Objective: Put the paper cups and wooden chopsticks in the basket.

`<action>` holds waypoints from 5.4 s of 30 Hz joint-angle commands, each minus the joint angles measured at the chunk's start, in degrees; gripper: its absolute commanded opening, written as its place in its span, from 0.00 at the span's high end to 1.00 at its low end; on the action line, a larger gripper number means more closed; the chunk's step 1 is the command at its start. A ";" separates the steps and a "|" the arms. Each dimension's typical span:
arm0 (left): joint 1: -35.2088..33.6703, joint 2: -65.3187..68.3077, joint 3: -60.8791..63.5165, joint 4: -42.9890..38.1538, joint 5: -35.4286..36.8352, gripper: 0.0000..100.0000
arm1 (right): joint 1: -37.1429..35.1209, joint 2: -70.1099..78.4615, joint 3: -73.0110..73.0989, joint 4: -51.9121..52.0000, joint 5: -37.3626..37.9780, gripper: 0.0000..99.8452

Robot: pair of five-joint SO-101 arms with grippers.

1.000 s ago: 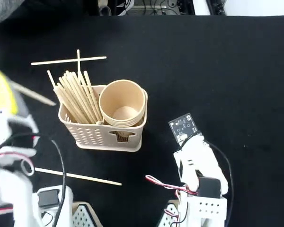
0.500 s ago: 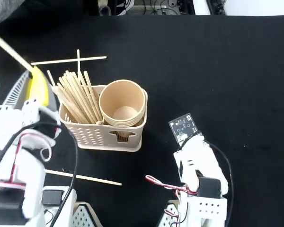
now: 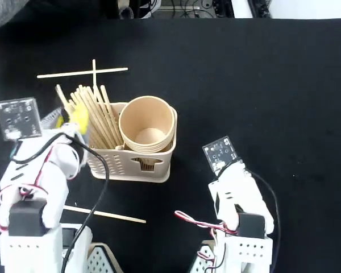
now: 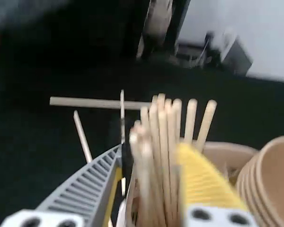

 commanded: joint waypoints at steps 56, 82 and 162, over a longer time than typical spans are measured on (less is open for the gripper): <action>-44.62 46.68 10.07 4.84 -0.88 0.96 | -0.35 -3.91 -0.13 0.26 0.44 0.99; -38.46 46.68 -72.57 41.23 3.96 0.97 | -0.35 -3.91 -0.13 0.26 0.35 0.99; -22.46 100.66 -83.21 30.51 9.76 0.72 | -0.26 -3.91 -0.13 0.26 0.35 0.99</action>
